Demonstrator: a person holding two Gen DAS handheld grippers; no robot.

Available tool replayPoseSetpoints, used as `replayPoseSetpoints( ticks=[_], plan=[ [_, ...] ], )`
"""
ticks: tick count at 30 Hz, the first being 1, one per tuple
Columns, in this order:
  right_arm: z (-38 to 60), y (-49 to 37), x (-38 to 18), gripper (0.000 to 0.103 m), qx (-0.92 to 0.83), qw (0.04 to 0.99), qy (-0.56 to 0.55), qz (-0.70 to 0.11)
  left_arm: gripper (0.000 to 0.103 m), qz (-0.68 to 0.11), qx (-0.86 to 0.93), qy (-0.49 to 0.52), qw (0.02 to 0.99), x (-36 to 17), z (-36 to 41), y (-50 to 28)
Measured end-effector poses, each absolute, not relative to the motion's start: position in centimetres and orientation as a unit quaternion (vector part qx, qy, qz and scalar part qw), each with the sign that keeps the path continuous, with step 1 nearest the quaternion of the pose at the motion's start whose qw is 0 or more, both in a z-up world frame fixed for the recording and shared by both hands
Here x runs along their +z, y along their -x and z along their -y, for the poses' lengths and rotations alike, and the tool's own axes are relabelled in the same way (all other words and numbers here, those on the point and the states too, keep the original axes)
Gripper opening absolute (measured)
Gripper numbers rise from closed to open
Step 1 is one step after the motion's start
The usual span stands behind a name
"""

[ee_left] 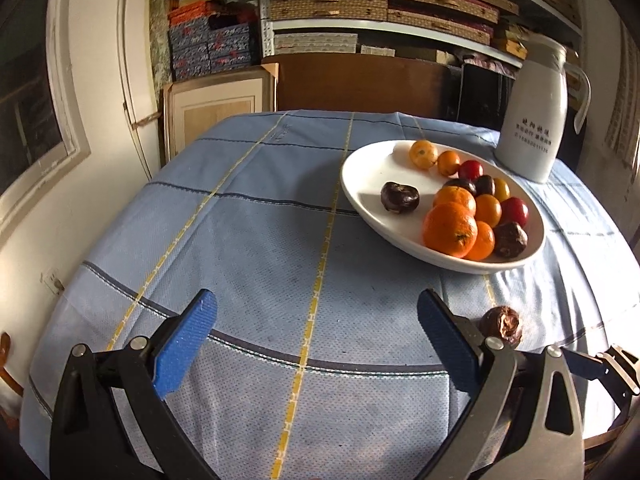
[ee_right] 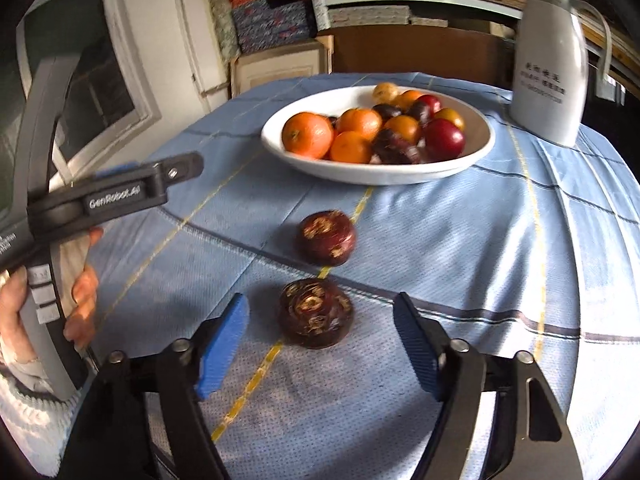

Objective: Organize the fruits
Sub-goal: 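Grasp a dark brown fruit with the right tool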

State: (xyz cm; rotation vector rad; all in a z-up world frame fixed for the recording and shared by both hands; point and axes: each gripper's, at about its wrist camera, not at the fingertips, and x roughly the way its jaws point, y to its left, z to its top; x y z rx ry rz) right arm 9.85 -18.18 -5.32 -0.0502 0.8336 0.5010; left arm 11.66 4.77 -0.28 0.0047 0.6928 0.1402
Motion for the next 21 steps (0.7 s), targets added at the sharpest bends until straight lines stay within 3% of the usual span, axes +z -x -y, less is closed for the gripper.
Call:
replayPoseSetpoints(
  ticks=[3, 4, 5, 21],
  plan=[
    [17.7, -10.3, -5.9, 0.060, 0.243, 0.875, 0.030, -0.418, 0.098, -0.338, 0.061, -0.028, 0.939, -0.4, -3.7, -11.6],
    [17.9, -10.3, -5.9, 0.054, 0.244, 0.875, 0.022, -0.417, 0.098, -0.338, 0.058, -0.037, 0.939, -0.5, -3.2, -11.5],
    [18.1, -10.3, -5.9, 0.042, 0.241, 0.876, 0.019, -0.418, 0.098, -0.337, 0.055, -0.043, 0.939, -0.5, -3.0, -11.5],
    [26.6, -12.2, -3.5, 0.042, 0.134, 0.911, -0.113, -0.373, 0.098, -0.343, -0.063, -0.194, 0.917, -3.2, 7.8, -10.6]
  ],
)
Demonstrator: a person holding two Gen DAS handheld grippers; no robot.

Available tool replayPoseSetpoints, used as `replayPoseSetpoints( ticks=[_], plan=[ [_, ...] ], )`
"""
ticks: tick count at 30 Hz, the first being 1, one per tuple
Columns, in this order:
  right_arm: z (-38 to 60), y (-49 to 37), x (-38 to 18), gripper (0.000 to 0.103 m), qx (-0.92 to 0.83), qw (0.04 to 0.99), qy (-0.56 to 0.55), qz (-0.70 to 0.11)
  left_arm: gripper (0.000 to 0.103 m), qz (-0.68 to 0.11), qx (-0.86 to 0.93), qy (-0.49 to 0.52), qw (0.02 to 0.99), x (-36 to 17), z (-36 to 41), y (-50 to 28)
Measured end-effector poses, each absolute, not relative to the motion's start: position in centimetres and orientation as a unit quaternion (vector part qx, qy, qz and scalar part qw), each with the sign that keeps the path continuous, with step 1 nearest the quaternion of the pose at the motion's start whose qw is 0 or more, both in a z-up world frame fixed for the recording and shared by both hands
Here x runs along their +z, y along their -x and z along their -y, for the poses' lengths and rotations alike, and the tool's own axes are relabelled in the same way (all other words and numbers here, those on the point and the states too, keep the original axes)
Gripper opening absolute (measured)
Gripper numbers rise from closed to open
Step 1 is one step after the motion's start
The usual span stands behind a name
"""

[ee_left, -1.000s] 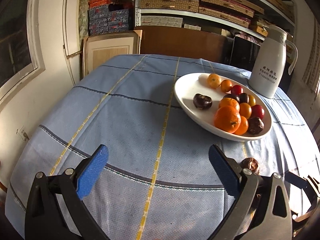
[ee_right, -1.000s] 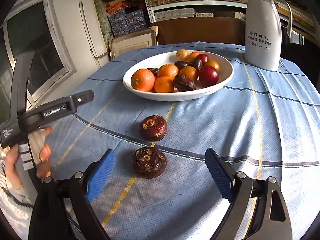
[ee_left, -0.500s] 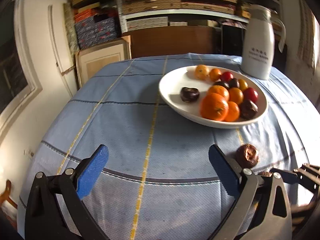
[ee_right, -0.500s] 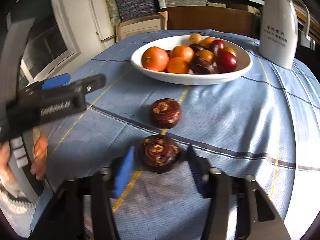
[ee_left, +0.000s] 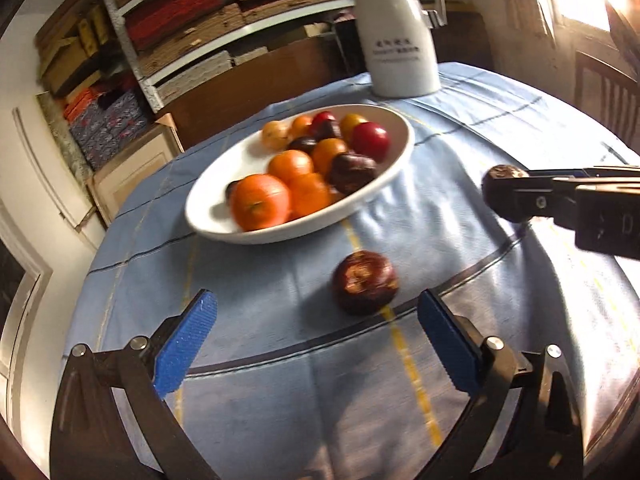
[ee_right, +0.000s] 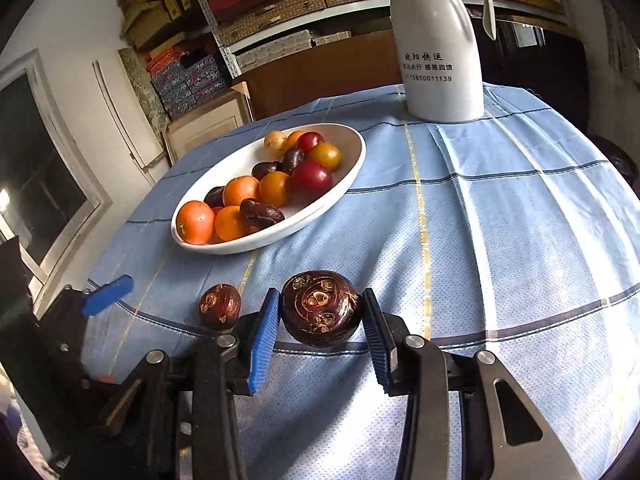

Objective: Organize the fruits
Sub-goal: 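Grasp a dark brown fruit with the right tool, then grasp the last dark brown fruit with the left tool while the right holds its fruit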

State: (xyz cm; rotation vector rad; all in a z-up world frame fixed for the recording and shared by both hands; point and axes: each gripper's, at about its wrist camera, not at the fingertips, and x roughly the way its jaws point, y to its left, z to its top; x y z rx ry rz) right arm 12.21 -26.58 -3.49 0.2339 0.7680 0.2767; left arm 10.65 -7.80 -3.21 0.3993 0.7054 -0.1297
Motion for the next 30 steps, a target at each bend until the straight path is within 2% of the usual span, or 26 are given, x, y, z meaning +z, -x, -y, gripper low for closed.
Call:
replayPoseSetpoints(
  ticks=[17, 30],
  plan=[
    [27.6, -12.7, -4.1, 0.042, 0.129, 0.904, -0.138, -0.384, 0.099, -0.453, -0.086, -0.052, 0.886, -5.7, 5.5, -16.8],
    [27.6, -13.1, -4.6, 0.043, 0.131, 0.897, -0.144, -0.398, 0.097, -0.442, -0.100, -0.050, 0.890, -5.4, 5.8, -16.1]
  ],
)
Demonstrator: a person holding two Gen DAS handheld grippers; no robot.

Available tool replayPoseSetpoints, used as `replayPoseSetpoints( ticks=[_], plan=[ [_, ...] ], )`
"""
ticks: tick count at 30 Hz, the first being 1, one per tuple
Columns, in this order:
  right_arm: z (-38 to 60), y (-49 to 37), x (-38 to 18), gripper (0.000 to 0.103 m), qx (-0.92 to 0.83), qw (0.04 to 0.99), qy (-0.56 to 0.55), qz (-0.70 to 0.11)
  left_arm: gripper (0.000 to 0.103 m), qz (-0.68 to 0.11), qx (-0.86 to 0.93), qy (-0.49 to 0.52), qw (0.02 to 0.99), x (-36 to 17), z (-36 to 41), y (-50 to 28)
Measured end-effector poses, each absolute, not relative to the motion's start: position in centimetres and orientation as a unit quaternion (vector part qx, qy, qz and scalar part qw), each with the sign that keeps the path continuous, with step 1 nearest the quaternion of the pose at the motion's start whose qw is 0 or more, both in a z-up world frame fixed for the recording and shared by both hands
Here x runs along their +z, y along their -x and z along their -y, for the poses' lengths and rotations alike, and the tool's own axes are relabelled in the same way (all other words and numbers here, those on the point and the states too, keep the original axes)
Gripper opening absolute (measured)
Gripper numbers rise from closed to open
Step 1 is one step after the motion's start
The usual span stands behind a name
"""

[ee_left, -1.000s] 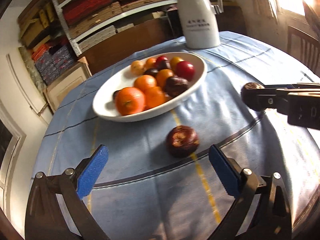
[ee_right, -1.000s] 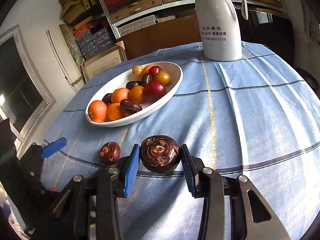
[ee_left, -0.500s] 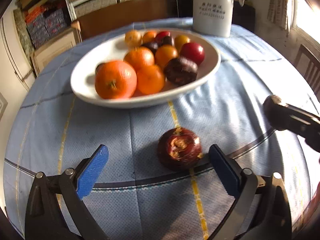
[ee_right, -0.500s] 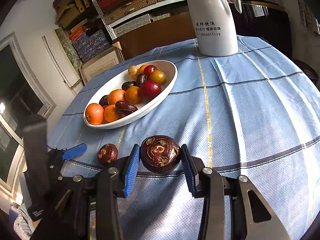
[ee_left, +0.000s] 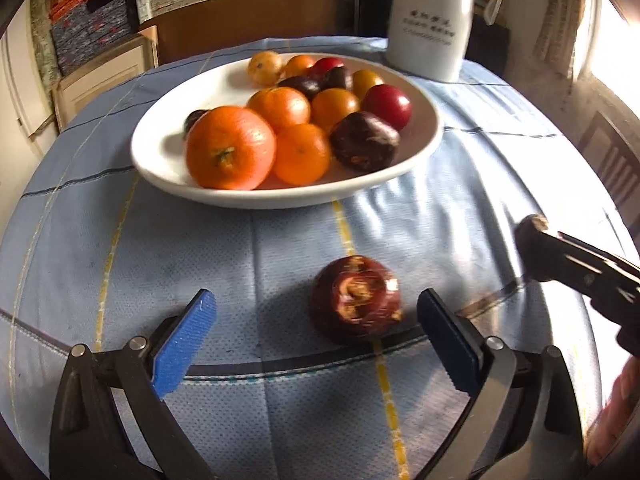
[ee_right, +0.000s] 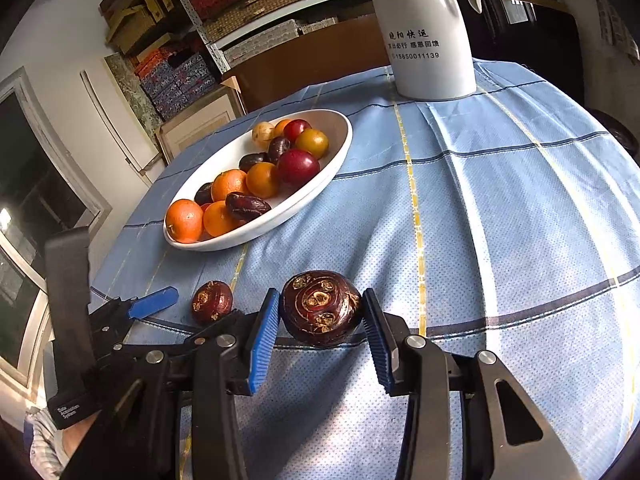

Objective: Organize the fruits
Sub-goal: 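Grasp the last dark brown fruit with the left tool while the right holds its fruit, then lower both dark brown fruits onto the white plate and open both tools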

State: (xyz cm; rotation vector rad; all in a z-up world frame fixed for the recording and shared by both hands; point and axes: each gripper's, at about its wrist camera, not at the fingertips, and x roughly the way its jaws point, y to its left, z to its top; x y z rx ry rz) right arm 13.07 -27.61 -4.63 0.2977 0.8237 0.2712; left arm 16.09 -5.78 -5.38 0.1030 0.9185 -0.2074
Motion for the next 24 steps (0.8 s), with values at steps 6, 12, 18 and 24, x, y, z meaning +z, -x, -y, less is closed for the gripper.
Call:
replayPoseSetpoints(
  ticks=[6, 12, 18, 24],
  plan=[
    [27.6, -13.1, -4.6, 0.043, 0.131, 0.897, -0.143, -0.397, 0.056, -0.428, -0.113, -0.058, 0.895, -5.0, 6.3, -15.5],
    [27.6, -13.0, -4.5, 0.042, 0.131, 0.898, -0.144, -0.394, 0.040, -0.419, -0.147, -0.050, 0.894, -4.7, 6.6, -14.8],
    [27.7, -12.9, -4.5, 0.042, 0.132, 0.899, -0.146, -0.391, 0.040, -0.395, -0.152, -0.040, 0.905, -3.4, 5.5, -12.8],
    [26.7, -11.9, -4.3, 0.042, 0.149, 0.903, -0.129, -0.381, 0.040, -0.375, -0.151, -0.004, 0.915, -1.4, 2.9, -12.1]
  ],
)
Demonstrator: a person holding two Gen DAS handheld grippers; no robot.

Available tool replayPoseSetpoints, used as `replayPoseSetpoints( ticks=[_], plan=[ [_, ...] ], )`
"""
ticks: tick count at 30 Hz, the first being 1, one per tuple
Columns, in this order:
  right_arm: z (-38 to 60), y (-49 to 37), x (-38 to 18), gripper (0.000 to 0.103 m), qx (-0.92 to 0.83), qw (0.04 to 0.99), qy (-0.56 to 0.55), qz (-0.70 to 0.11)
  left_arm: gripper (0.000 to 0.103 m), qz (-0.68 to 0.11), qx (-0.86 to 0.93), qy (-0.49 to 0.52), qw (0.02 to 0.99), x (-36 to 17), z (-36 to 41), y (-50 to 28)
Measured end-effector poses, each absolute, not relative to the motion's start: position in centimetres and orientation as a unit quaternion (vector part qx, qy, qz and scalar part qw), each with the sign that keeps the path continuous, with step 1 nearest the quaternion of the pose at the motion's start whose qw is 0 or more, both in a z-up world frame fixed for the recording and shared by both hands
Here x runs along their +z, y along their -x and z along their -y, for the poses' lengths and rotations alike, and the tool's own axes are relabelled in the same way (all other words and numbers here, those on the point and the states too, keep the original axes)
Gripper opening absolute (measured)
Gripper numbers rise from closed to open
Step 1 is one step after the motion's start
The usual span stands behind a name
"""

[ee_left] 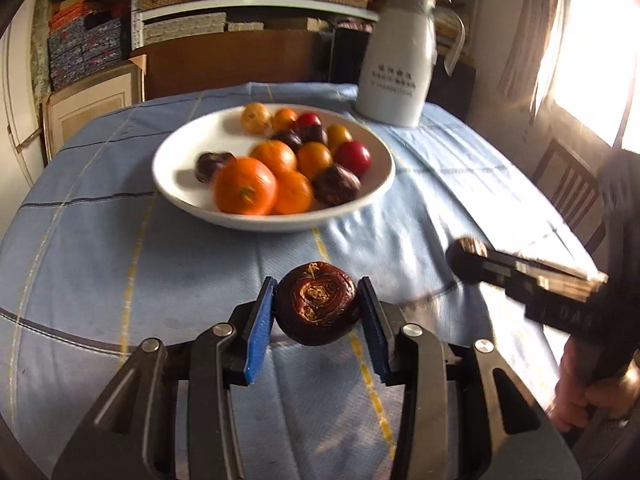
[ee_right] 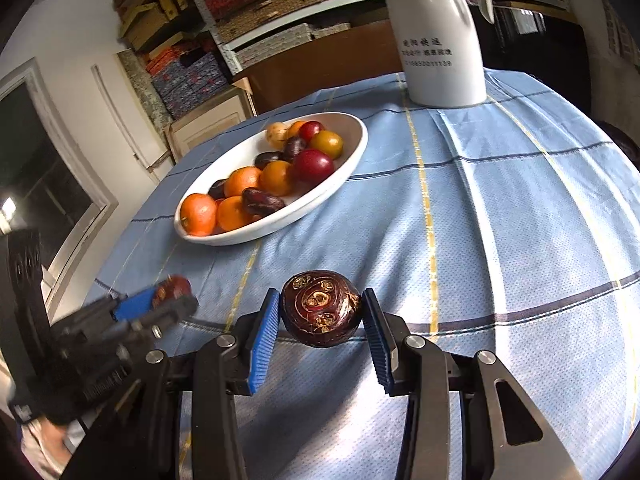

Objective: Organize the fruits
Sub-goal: 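Lower both dark brown fruits onto the white plate and open both tools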

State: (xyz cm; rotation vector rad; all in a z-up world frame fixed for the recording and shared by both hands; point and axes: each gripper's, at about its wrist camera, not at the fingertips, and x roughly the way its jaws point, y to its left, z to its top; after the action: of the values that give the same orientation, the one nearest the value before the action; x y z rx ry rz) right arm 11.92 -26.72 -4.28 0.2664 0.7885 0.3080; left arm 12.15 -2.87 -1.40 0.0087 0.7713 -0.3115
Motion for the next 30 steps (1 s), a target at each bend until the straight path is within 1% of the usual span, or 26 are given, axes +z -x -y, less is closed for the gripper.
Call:
replayPoseSetpoints(
  ticks=[6, 10, 13, 22, 26, 30],
  plan=[
    [26.8, -13.5, -1.0, 0.042, 0.175, 0.908, -0.139, -0.356, 0.040, -0.358, -0.117, 0.001, 0.926, 1.9, 0.1, -16.2],
    [26.3, -17.2, 2.3, 0.042, 0.165, 0.920, -0.129, -0.331, 0.040, -0.351, -0.101, 0.019, 0.931, 3.5, -0.9, -20.2],
    [25.3, -20.0, 3.1, 0.042, 0.165, 0.921, -0.125, -0.330, 0.040, -0.352, -0.090, 0.023, 0.931, 3.7, -1.0, -23.3],
    [20.6, -29.4, 1.0, 0.042, 0.158, 0.911, -0.091, -0.369, 0.040, -0.375, -0.067, 0.004, 0.925, 0.8, -1.2, -31.8],
    [19.2, -32.2, -0.2, 0.042, 0.155, 0.905, -0.083, -0.387, 0.041, -0.383, -0.070, 0.011, 0.921, -0.5, -1.5, -33.7],
    [18.3, -33.6, -0.9, 0.043, 0.155, 0.902, -0.077, -0.396, 0.042, -0.390, -0.068, -0.005, 0.918, -1.5, -1.7, -34.5]
  ],
)
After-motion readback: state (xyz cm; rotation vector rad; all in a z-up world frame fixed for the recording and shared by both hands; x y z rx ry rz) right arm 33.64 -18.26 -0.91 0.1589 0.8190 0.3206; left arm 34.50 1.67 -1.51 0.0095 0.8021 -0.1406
